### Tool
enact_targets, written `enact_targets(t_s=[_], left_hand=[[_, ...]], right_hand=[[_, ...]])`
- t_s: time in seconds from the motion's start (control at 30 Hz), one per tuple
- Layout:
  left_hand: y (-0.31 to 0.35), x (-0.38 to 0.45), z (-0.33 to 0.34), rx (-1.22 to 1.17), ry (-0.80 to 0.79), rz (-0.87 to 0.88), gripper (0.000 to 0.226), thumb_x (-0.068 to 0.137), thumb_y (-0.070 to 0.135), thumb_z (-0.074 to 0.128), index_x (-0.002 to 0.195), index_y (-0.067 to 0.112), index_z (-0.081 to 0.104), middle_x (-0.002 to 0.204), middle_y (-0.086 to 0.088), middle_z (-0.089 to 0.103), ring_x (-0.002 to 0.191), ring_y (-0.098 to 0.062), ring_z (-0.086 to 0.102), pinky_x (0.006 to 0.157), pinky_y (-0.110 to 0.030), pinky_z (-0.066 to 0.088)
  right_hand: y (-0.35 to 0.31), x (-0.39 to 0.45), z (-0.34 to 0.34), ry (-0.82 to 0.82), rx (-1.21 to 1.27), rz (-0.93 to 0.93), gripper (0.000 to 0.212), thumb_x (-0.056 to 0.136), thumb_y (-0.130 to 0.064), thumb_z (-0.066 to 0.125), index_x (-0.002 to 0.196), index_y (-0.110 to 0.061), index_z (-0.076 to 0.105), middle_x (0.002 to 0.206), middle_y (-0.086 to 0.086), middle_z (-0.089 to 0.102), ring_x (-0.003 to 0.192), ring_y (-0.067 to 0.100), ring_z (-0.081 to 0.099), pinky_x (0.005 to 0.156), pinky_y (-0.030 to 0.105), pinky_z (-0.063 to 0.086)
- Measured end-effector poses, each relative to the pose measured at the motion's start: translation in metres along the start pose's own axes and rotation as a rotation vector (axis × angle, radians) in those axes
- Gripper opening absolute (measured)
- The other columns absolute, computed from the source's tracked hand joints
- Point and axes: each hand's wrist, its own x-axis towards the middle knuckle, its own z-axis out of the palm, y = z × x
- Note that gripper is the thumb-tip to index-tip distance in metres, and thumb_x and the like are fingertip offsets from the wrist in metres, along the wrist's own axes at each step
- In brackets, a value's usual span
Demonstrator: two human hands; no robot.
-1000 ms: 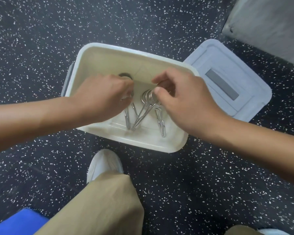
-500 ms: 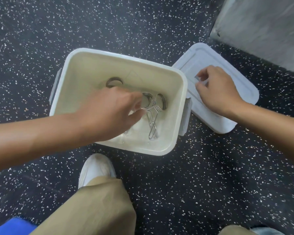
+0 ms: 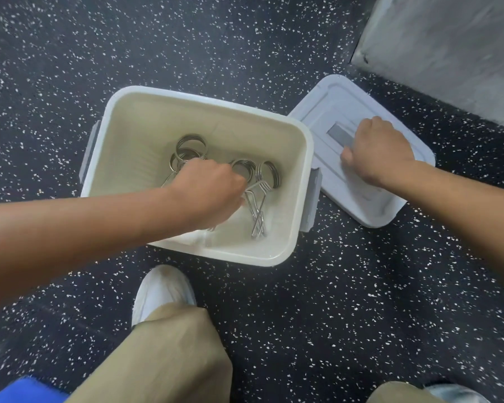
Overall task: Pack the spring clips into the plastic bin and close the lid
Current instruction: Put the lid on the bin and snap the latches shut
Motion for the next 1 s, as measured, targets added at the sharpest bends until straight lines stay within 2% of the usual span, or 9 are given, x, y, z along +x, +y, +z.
enact_targets(t_s=[0.1, 0.2, 0.4, 0.5, 0.6, 0.7, 0.8, 0.9, 1.0], left_hand=[[0.002, 0.006, 0.000, 0.093, 0.048, 0.041, 0.037, 0.098, 0.019, 0.045, 0.062, 0.015, 0.038, 0.058, -0.001, 0.044, 0.062, -0.030, 0.054, 0.045, -0.026, 0.016], [0.001, 0.005, 0.002, 0.056, 0.070, 0.052, 0.043, 0.097, 0.016, 0.044, 0.058, 0.014, 0.026, 0.053, 0.000, 0.028, 0.049, -0.025, 0.035, 0.046, -0.026, 0.017], [-0.011, -0.012, 0.015, -0.120, 0.101, -0.061, 0.043, 0.090, 0.026, 0.047, 0.055, 0.009, 0.028, 0.048, -0.004, 0.029, 0.046, -0.030, 0.036, 0.049, -0.031, 0.020], [-0.012, -0.018, 0.018, -0.161, 0.084, -0.082, 0.043, 0.090, 0.026, 0.047, 0.055, 0.010, 0.027, 0.051, -0.004, 0.031, 0.055, -0.033, 0.044, 0.051, -0.031, 0.024], [-0.016, -0.017, 0.021, -0.192, 0.051, -0.099, 0.044, 0.095, 0.028, 0.045, 0.057, 0.015, 0.027, 0.061, -0.005, 0.044, 0.062, -0.033, 0.048, 0.057, -0.032, 0.037], [-0.017, -0.017, 0.024, -0.220, -0.016, -0.104, 0.045, 0.098, 0.034, 0.046, 0.061, 0.018, 0.026, 0.078, -0.011, 0.058, 0.069, -0.033, 0.050, 0.062, -0.034, 0.042], [-0.012, -0.020, 0.026, -0.221, -0.075, -0.112, 0.047, 0.100, 0.045, 0.045, 0.065, 0.019, 0.029, 0.091, -0.014, 0.067, 0.081, -0.037, 0.062, 0.064, -0.034, 0.040], [-0.010, -0.021, 0.027, -0.219, -0.124, -0.121, 0.047, 0.100, 0.051, 0.043, 0.069, 0.018, 0.034, 0.097, -0.013, 0.068, 0.093, -0.037, 0.066, 0.067, -0.035, 0.040], [-0.011, -0.020, 0.024, -0.248, -0.194, -0.158, 0.050, 0.098, 0.058, 0.043, 0.071, 0.017, 0.038, 0.083, -0.007, 0.057, 0.083, -0.032, 0.057, 0.068, -0.034, 0.040]], right_hand=[[0.001, 0.002, 0.002, 0.012, -0.042, -0.032, 0.041, 0.090, -0.027, 0.047, 0.115, 0.006, 0.051, 0.116, 0.027, 0.057, 0.103, 0.042, 0.055, 0.080, 0.045, 0.043], [0.005, 0.003, 0.003, 0.015, -0.061, -0.072, 0.044, 0.088, -0.031, 0.047, 0.113, 0.005, 0.052, 0.113, 0.026, 0.057, 0.100, 0.041, 0.054, 0.076, 0.044, 0.040], [0.031, 0.001, -0.003, 0.065, -0.058, -0.122, 0.045, 0.086, -0.035, 0.046, 0.106, 0.004, 0.053, 0.105, 0.028, 0.057, 0.091, 0.040, 0.054, 0.072, 0.045, 0.039], [0.046, -0.003, -0.014, 0.097, -0.071, -0.095, 0.049, 0.086, -0.037, 0.047, 0.107, 0.006, 0.053, 0.104, 0.030, 0.057, 0.091, 0.042, 0.055, 0.069, 0.043, 0.036], [0.059, -0.007, -0.029, 0.136, -0.058, -0.064, 0.051, 0.086, -0.038, 0.048, 0.107, 0.008, 0.052, 0.105, 0.032, 0.057, 0.090, 0.044, 0.057, 0.068, 0.043, 0.036], [0.065, -0.011, -0.048, 0.172, -0.012, -0.062, 0.049, 0.088, -0.037, 0.050, 0.107, 0.009, 0.052, 0.106, 0.033, 0.057, 0.087, 0.043, 0.056, 0.066, 0.041, 0.036], [0.061, -0.017, -0.069, 0.202, 0.042, -0.121, 0.042, 0.087, -0.037, 0.050, 0.099, 0.003, 0.052, 0.100, 0.028, 0.056, 0.075, 0.033, 0.045, 0.062, 0.039, 0.037], [0.046, -0.023, -0.086, 0.236, 0.040, -0.218, 0.032, 0.083, -0.038, 0.047, 0.081, -0.006, 0.045, 0.084, 0.018, 0.052, 0.067, 0.033, 0.045, 0.058, 0.037, 0.034], [0.024, -0.031, -0.099, 0.238, 0.048, -0.317, 0.030, 0.083, -0.037, 0.047, 0.081, -0.008, 0.042, 0.082, 0.014, 0.046, 0.069, 0.033, 0.044, 0.062, 0.038, 0.032]])
